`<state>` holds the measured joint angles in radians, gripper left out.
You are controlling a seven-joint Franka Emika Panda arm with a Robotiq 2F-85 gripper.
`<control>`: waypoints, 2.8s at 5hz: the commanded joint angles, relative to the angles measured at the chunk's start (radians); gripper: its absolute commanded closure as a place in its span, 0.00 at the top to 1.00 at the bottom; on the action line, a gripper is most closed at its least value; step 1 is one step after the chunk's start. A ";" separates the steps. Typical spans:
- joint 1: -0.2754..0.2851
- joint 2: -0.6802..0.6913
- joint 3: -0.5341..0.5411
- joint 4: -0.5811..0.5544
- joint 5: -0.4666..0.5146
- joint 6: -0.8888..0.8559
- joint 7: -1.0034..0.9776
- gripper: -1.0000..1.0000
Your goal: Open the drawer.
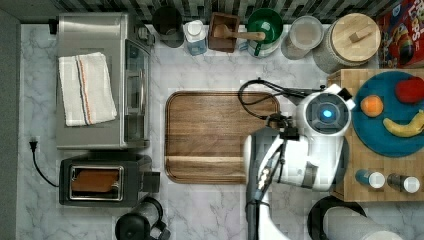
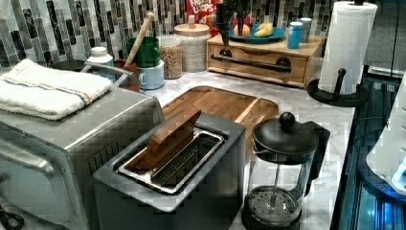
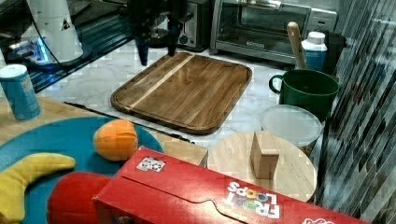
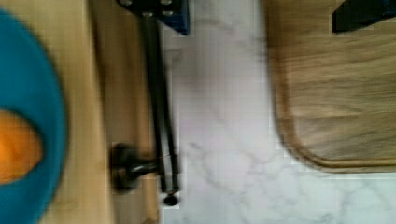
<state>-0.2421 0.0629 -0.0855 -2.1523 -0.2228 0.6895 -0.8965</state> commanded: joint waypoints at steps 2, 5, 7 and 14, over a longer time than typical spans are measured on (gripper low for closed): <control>0.008 0.074 -0.042 0.008 -0.007 0.167 -0.125 1.00; -0.072 0.177 -0.048 -0.006 0.026 0.348 -0.212 1.00; -0.081 0.220 -0.059 -0.016 0.004 0.419 -0.162 1.00; -0.025 0.226 0.117 -0.076 0.153 0.367 -0.103 1.00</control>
<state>-0.3486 0.3005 -0.1024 -2.1914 -0.1495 1.0049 -1.0156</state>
